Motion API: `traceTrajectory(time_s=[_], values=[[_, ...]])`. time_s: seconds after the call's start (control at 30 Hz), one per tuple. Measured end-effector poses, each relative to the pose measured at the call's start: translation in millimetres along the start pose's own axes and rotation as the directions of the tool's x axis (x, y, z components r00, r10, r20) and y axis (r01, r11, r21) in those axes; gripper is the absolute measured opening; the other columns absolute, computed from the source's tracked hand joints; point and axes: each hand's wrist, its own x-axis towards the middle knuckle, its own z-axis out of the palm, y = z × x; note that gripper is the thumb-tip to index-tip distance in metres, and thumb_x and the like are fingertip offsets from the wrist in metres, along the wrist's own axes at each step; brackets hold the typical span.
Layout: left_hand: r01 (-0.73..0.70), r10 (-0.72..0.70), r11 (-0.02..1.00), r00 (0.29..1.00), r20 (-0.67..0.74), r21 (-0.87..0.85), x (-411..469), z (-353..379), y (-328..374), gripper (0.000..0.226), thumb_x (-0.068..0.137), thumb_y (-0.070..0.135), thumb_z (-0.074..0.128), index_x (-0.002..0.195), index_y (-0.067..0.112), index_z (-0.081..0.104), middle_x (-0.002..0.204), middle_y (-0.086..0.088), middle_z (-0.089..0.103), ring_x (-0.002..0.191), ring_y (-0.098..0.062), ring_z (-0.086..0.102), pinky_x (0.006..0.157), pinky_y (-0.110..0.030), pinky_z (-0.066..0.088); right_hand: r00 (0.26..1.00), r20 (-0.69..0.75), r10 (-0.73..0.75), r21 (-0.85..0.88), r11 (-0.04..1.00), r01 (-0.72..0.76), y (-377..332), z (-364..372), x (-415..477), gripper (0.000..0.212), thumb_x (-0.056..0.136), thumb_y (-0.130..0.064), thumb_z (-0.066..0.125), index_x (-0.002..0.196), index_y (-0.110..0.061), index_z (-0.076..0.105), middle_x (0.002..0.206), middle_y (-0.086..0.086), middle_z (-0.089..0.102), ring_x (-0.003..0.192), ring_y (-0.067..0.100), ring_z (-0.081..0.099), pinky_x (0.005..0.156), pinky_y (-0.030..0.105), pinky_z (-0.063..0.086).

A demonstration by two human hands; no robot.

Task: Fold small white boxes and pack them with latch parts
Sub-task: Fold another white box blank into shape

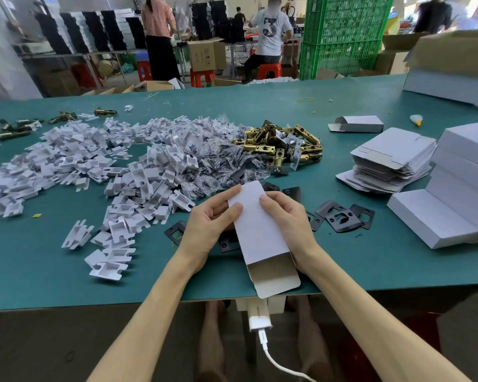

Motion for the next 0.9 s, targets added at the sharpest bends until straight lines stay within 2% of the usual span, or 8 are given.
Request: traceTrajectory(time_s=[0.27, 0.4, 0.5, 0.63, 0.8, 0.87, 0.9], values=[[0.035, -0.035, 0.999, 0.999, 0.014, 0.018, -1.0, 1.8, -0.4, 0.040, 0.091, 0.029, 0.071, 0.128, 0.015, 0.072, 0.116, -0.009, 0.078, 0.101, -0.018, 0.073, 0.082, -0.028, 0.060, 1.000, -0.008, -0.006, -0.020, 1.000, 0.006, -0.9, 0.3, -0.7, 0.013, 0.101, -0.024, 0.063, 0.101, -0.018, 0.074, 0.089, 0.001, 0.074, 0.074, 0.016, 0.069, 0.058, 0.027, 0.056], [0.037, -0.037, 0.999, 0.999, 0.008, 0.036, -0.2, 3.6, -1.6, 0.039, 0.092, 0.031, 0.071, 0.126, 0.014, 0.072, 0.116, -0.011, 0.077, 0.100, -0.019, 0.072, 0.082, -0.030, 0.060, 0.999, -0.030, -0.026, -0.053, 0.998, 0.024, 1.2, -1.4, 0.9, 0.012, 0.099, -0.029, 0.066, 0.105, -0.020, 0.072, 0.101, 0.003, 0.074, 0.083, 0.016, 0.070, 0.066, 0.031, 0.058], [0.047, -0.047, 0.998, 0.999, 0.004, 0.044, 0.4, 3.0, -1.5, 0.039, 0.092, 0.032, 0.075, 0.126, 0.013, 0.071, 0.115, -0.013, 0.077, 0.098, -0.021, 0.073, 0.080, -0.030, 0.061, 0.998, -0.050, -0.023, -0.052, 0.998, 0.020, 0.0, -2.4, 2.7, 0.020, 0.096, -0.030, 0.071, 0.111, -0.017, 0.066, 0.108, 0.006, 0.073, 0.087, 0.018, 0.072, 0.067, 0.033, 0.058], [0.070, -0.071, 0.993, 0.997, 0.003, 0.095, 1.7, 2.9, -3.1, 0.039, 0.089, 0.036, 0.075, 0.118, 0.011, 0.069, 0.104, -0.010, 0.077, 0.091, -0.020, 0.072, 0.071, -0.028, 0.058, 0.998, -0.060, 0.005, 0.038, 0.999, -0.002, -2.3, -1.2, 2.7, 0.038, 0.089, -0.028, 0.078, 0.115, -0.009, 0.057, 0.093, 0.003, 0.075, 0.080, 0.021, 0.072, 0.060, 0.031, 0.058], [0.052, -0.052, 0.998, 0.999, -0.007, 0.018, 3.7, 1.2, -5.0, 0.033, 0.095, 0.034, 0.073, 0.117, 0.011, 0.071, 0.102, -0.009, 0.077, 0.089, -0.021, 0.071, 0.069, -0.029, 0.060, 1.000, -0.028, -0.009, 0.019, 1.000, 0.010, -4.3, -0.3, 2.5, 0.049, 0.080, -0.046, 0.076, 0.114, -0.014, 0.061, 0.088, -0.002, 0.076, 0.078, 0.015, 0.072, 0.061, 0.028, 0.056], [0.025, -0.029, 0.999, 0.994, -0.101, -0.037, 4.1, -1.3, -2.6, 0.030, 0.093, 0.037, 0.070, 0.113, 0.014, 0.071, 0.094, -0.003, 0.074, 0.087, -0.022, 0.068, 0.061, -0.027, 0.059, 0.999, -0.033, 0.001, -0.041, 0.999, -0.003, -3.5, -0.4, 3.7, 0.052, 0.081, -0.056, 0.071, 0.117, -0.019, 0.062, 0.094, -0.004, 0.077, 0.084, 0.016, 0.073, 0.070, 0.032, 0.056], [-0.003, -0.005, 0.999, 0.985, -0.175, -0.042, 5.3, -3.3, -1.7, 0.032, 0.094, 0.039, 0.068, 0.113, 0.014, 0.070, 0.092, 0.000, 0.072, 0.088, -0.022, 0.067, 0.062, -0.028, 0.058, 0.999, -0.039, 0.006, -0.072, 0.997, -0.008, -2.8, -0.6, 4.3, 0.054, 0.083, -0.063, 0.068, 0.117, -0.021, 0.065, 0.100, -0.003, 0.077, 0.090, 0.020, 0.073, 0.077, 0.036, 0.055]])
